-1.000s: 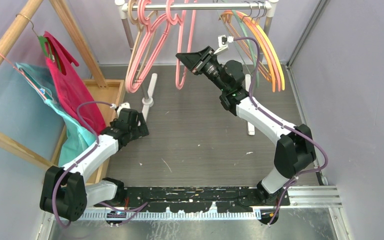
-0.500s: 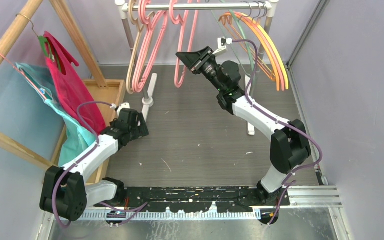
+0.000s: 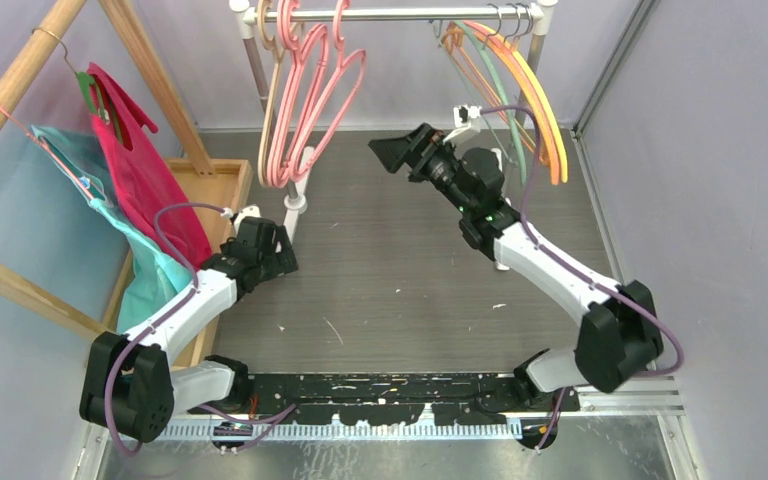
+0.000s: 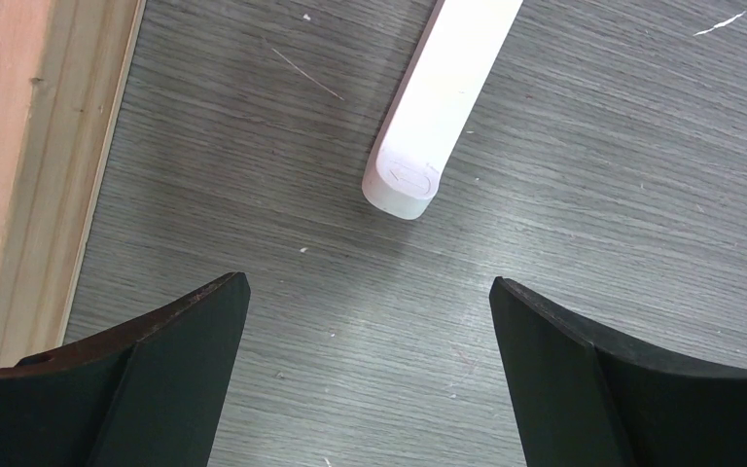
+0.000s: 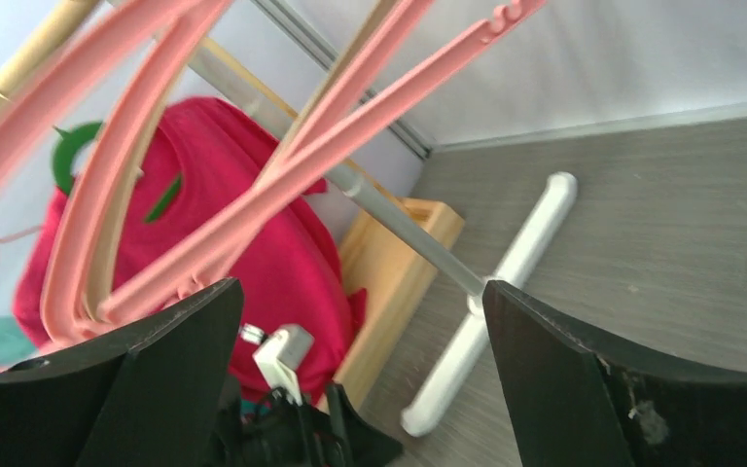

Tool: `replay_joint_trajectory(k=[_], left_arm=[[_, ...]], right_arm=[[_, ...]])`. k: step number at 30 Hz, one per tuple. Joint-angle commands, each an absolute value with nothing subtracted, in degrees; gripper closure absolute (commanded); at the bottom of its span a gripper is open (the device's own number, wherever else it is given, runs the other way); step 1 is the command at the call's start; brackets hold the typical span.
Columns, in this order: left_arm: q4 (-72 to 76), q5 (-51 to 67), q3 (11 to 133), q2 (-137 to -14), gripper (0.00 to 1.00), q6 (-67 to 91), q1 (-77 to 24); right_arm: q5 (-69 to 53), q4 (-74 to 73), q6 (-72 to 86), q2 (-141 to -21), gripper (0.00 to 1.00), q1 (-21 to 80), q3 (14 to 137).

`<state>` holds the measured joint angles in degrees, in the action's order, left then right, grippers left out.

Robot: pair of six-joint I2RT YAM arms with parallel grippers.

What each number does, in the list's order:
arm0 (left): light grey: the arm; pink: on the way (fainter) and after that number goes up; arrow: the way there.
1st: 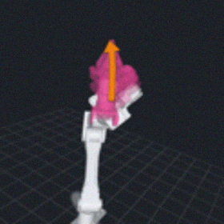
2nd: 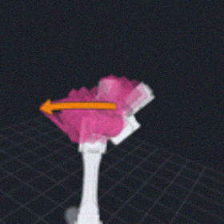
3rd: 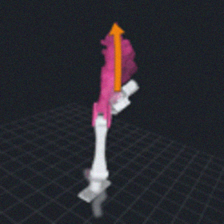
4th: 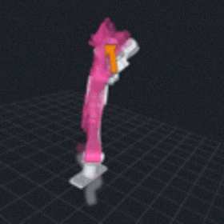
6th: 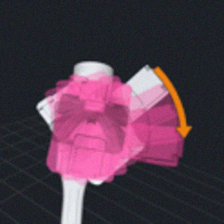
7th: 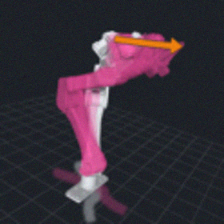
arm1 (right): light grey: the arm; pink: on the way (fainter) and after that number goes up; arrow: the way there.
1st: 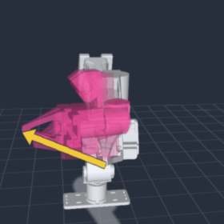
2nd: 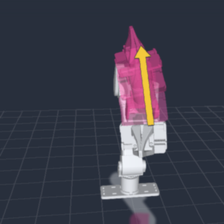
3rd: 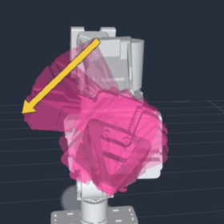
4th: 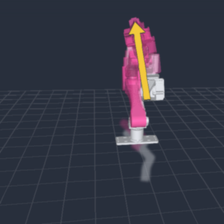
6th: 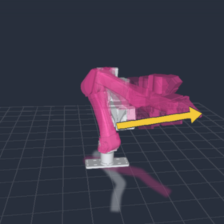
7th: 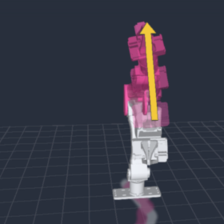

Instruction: Organize the hangers

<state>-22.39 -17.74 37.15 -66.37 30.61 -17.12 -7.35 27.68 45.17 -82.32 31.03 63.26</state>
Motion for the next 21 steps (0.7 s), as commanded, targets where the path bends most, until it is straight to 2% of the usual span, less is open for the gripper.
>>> replay_joint_trajectory(k=[1, 6, 11, 21], left_arm=[[-19.85, -17.84, 37.05, -66.71, 0.02, 30.51, -16.79], [-19.0, -16.67, 37.13, -68.05, 0.02, 30.2, -16.91], [-18.21, -16.51, 36.81, -68.55, 0.02, 29.59, -17.41], [-17.35, -16.09, 36.62, -69.15, 0.02, 29.24, -18.45]], right_arm=[[-3.53, 20.45, 34.4, -74.82, 0.0, 31.82, 56.66], [-0.92, 13.7, 24.34, -72.28, 0.0, 33.81, 46.9], [4.77, 13.59, 17.53, -71.15, 0.0, 36.49, 38.0], [8.89, 13.0, 14.42, -72.05, 0.0, 36.9, 35.59]])
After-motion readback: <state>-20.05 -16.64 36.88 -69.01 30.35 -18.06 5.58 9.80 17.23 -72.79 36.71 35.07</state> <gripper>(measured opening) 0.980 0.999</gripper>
